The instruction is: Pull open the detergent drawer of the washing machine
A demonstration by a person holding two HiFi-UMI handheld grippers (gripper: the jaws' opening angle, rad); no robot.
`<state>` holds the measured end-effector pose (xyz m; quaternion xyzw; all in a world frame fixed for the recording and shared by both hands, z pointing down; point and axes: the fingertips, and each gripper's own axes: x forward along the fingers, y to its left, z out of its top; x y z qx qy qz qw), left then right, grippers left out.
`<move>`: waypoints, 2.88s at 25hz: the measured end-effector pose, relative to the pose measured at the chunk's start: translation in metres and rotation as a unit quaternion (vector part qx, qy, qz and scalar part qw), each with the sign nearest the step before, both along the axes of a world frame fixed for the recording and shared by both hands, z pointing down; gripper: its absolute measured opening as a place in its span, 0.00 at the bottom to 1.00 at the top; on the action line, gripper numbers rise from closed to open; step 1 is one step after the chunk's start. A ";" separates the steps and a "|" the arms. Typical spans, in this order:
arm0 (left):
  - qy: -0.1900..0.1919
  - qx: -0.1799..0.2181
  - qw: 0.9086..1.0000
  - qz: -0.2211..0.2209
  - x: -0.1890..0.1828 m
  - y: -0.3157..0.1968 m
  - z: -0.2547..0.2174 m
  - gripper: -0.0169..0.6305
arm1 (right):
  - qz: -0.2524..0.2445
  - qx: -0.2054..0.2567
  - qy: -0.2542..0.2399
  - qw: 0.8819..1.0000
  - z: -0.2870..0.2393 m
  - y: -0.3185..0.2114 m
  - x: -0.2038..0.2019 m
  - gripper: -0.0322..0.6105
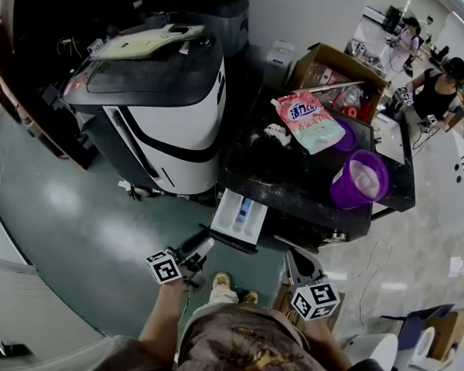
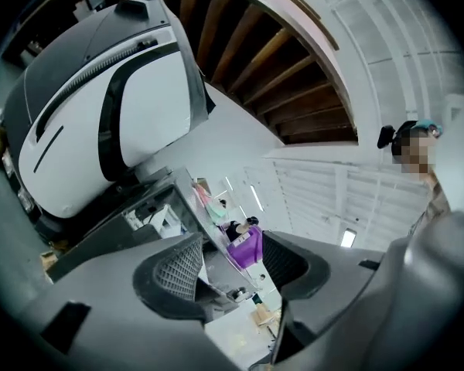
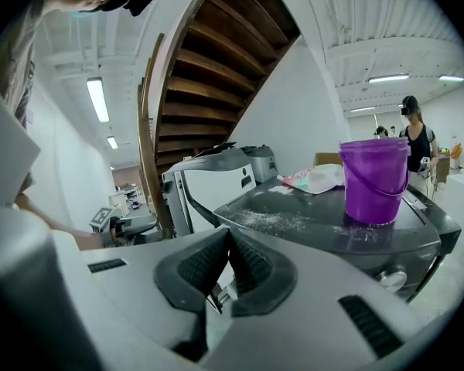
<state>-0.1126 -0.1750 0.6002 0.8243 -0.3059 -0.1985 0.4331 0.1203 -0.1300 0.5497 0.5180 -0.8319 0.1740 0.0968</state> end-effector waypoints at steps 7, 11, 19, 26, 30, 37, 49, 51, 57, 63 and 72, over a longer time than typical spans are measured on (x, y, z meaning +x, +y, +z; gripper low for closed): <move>-0.069 0.024 0.997 -0.011 0.012 -0.011 -0.064 0.42 | 0.005 0.018 -0.019 1.000 -0.007 -0.012 0.008 0.06; -0.102 0.044 0.994 -0.014 0.020 -0.012 -0.094 0.42 | 0.014 0.024 -0.027 0.999 -0.007 -0.015 0.014 0.06; -0.224 0.106 0.968 -0.049 0.032 -0.005 -0.120 0.42 | 0.016 0.033 -0.030 0.999 -0.014 -0.013 0.014 0.06; -0.296 0.164 0.939 -0.067 0.048 0.002 -0.110 0.38 | 0.019 0.049 -0.004 0.999 -0.026 -0.014 0.022 0.06; -0.320 0.176 0.928 -0.069 0.052 0.004 -0.101 0.27 | 0.027 0.054 0.006 0.998 -0.026 -0.015 0.028 0.06; -0.349 0.173 0.918 -0.073 0.048 0.007 -0.081 0.12 | 0.035 0.052 0.015 0.998 -0.018 -0.012 0.036 0.06; -0.367 0.161 0.912 -0.086 0.043 0.004 -0.063 0.06 | 0.045 0.046 0.011 0.998 -0.009 -0.008 0.042 0.05; -0.364 0.160 0.914 -0.087 0.043 0.004 -0.063 0.06 | 0.045 0.047 0.011 0.998 -0.009 -0.009 0.042 0.05; -0.353 0.151 0.919 -0.088 0.043 0.006 -0.064 0.06 | 0.042 0.048 0.003 0.998 -0.011 -0.009 0.038 0.05; -0.349 0.145 0.921 -0.094 0.039 0.007 -0.064 0.06 | 0.039 0.048 0.004 0.998 -0.012 -0.008 0.037 0.05; -0.343 0.142 0.923 -0.096 0.036 0.009 -0.066 0.06 | 0.041 0.052 0.009 0.998 -0.019 -0.007 0.039 0.05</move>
